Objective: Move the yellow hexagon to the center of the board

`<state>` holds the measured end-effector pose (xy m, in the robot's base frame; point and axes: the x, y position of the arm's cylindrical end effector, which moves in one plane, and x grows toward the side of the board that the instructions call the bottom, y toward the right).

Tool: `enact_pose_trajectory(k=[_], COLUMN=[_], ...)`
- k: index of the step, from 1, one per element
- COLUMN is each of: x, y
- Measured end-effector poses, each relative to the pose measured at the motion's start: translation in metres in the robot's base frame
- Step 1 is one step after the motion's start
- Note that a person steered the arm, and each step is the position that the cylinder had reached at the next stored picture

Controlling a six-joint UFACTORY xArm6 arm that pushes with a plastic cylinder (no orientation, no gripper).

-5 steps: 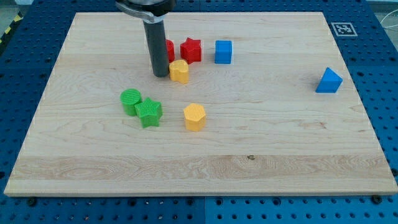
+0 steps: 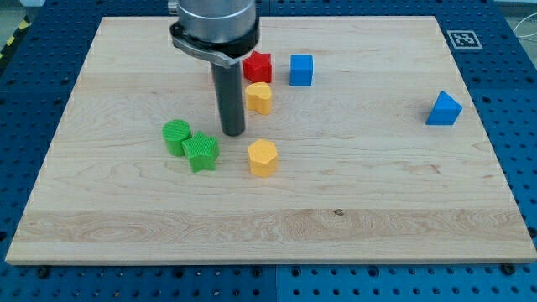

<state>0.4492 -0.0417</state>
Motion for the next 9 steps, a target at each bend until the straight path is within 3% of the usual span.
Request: enact_pose_trajectory(k=[1,2,3,4,6,8,9], x=[0.002,0.044,0.09,0.105,0.081,0.066,0.066], y=[0.052,0.091,0.096,0.065,0.016,0.053,0.04])
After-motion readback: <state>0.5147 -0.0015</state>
